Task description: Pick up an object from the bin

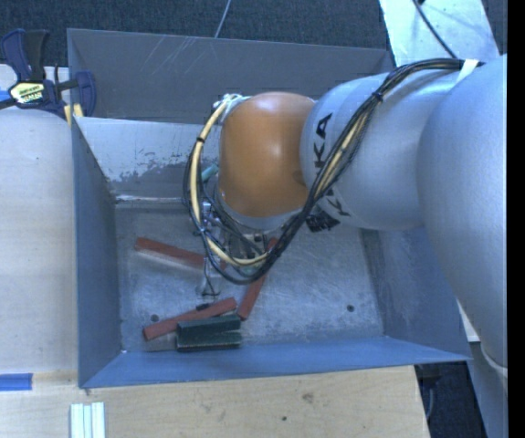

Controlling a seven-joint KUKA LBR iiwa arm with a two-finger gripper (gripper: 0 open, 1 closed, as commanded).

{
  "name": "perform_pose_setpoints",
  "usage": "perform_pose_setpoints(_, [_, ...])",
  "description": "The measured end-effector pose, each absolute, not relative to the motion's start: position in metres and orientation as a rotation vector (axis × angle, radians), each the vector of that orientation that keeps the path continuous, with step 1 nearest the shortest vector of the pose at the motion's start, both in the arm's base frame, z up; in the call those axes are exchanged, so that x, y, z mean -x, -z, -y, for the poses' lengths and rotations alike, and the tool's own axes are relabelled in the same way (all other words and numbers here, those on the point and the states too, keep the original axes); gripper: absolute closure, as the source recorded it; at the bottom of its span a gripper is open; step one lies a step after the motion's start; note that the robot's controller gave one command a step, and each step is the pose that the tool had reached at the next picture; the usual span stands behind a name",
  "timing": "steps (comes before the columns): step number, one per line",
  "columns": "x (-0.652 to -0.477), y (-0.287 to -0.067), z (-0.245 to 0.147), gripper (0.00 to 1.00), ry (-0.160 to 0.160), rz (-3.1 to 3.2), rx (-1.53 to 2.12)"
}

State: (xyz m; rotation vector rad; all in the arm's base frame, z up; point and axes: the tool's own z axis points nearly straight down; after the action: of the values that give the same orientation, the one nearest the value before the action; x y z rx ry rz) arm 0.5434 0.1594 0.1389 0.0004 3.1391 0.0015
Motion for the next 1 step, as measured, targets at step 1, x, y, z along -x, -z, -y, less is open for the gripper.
perform_pose_setpoints(1, [-0.5679, -0.1034, -0.1651, 0.0, -0.007, -3.118, -0.268])
